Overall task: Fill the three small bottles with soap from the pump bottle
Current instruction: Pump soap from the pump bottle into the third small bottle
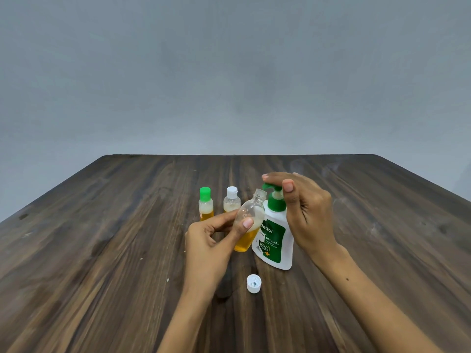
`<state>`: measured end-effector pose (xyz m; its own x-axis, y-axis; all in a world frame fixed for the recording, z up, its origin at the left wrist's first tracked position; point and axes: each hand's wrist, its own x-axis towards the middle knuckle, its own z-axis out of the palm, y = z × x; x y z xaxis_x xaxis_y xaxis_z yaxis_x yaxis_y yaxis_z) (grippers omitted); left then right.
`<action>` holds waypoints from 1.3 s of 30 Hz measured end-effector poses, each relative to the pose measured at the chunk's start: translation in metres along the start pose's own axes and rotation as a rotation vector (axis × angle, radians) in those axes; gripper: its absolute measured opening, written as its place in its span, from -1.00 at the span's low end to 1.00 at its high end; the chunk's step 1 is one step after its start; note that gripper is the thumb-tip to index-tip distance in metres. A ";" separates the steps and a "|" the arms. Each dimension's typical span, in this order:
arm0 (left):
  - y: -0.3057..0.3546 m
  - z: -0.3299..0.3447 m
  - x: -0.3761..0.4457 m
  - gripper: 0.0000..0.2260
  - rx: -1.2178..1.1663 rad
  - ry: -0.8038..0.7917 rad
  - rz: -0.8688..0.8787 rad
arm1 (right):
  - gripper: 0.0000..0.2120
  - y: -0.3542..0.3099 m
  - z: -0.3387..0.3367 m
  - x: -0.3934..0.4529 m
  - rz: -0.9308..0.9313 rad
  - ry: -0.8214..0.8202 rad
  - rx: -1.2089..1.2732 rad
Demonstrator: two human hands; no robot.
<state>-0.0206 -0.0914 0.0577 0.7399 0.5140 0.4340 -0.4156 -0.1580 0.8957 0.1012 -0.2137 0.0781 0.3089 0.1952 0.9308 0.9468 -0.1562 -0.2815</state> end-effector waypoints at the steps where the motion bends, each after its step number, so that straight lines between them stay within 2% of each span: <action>1: 0.000 0.000 0.000 -0.78 0.002 -0.001 0.001 | -0.43 0.000 -0.002 0.002 -0.013 -0.017 -0.016; 8: -0.002 -0.003 0.002 -0.71 0.036 0.017 0.014 | -0.41 0.002 -0.006 0.000 -0.077 -0.079 -0.085; 15: -0.002 -0.002 0.002 -0.75 0.041 0.011 -0.007 | -0.44 -0.003 -0.004 -0.006 -0.097 -0.084 -0.075; 39: -0.007 -0.002 0.003 -0.71 0.043 0.006 0.002 | -0.44 0.003 -0.002 -0.009 -0.025 -0.054 -0.033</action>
<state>-0.0170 -0.0871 0.0524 0.7356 0.5190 0.4353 -0.3939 -0.1952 0.8982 0.1011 -0.2175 0.0696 0.2901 0.2509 0.9235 0.9511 -0.1821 -0.2493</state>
